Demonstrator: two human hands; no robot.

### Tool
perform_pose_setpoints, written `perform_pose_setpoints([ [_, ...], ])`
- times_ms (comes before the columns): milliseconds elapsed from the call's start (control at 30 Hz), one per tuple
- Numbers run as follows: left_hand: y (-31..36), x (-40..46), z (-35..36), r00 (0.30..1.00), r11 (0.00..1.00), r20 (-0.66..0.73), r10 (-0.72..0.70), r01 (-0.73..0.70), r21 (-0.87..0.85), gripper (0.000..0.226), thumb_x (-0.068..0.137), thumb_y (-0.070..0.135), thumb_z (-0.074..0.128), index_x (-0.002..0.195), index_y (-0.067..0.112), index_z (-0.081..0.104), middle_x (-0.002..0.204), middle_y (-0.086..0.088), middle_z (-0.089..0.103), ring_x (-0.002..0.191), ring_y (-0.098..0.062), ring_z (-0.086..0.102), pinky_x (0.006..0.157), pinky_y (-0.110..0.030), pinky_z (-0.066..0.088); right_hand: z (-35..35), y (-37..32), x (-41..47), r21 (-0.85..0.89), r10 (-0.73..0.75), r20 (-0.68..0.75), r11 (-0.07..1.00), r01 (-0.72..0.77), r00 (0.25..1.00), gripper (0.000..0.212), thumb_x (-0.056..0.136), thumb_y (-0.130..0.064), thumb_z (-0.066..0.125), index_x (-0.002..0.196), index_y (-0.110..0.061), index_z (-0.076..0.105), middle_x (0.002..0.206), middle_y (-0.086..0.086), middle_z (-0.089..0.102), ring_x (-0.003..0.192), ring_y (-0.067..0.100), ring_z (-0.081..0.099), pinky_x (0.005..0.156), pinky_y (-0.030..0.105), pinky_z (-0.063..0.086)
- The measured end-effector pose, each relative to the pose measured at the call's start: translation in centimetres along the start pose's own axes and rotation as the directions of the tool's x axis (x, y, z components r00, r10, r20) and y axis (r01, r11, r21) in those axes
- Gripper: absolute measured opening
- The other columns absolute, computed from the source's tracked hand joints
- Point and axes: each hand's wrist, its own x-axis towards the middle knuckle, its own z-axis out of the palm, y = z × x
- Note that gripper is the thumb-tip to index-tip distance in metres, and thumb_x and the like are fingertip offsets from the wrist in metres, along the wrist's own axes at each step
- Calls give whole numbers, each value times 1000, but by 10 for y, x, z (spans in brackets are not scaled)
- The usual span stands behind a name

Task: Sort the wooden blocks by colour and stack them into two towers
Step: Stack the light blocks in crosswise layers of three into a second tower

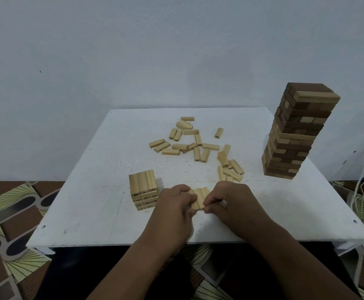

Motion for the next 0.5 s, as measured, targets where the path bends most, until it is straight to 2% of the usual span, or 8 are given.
perform_pose_setpoints([
  [100, 1, -1, 0, 1000, 1000, 1, 8, -8, -8, 30, 87, 8, 70, 115, 18, 72, 134, 2, 58, 126, -12, 44, 89, 5, 18, -1, -1, 2, -15, -7, 33, 1000, 8, 999, 8, 83, -25, 76, 90, -23, 80, 89, -7, 67, 84, 7, 57, 79, 21, 43],
  [267, 2, 0, -3, 999, 998, -13, 42, -42, -38, 29, 85, 6, 72, 111, 18, 74, 123, 5, 65, 111, 0, 38, 88, 9, 16, -2, -3, 3, -20, -20, 53, 1000, 21, 998, 11, 84, -21, 75, 93, -20, 80, 93, -2, 70, 87, 10, 59, 80, 21, 44],
  [400, 7, 0, -5, 999, 999, -10, 41, -42, -33, 27, 85, 3, 70, 109, 14, 75, 120, 2, 66, 110, -7, 45, 83, 7, 20, -1, 0, 0, 9, -27, 28, 1000, 27, 999, 10, 82, -17, 76, 90, -21, 80, 102, -7, 71, 92, 6, 60, 81, 9, 38],
  [500, 5, -1, -2, 1000, 999, -18, 23, -23, -36, 28, 87, 3, 68, 111, 16, 74, 124, 4, 63, 117, -12, 46, 83, 5, 22, -1, 0, 0, -9, -37, 13, 999, 38, 999, 13, 83, -15, 75, 95, -17, 80, 103, -3, 73, 95, 10, 62, 87, 17, 42],
])
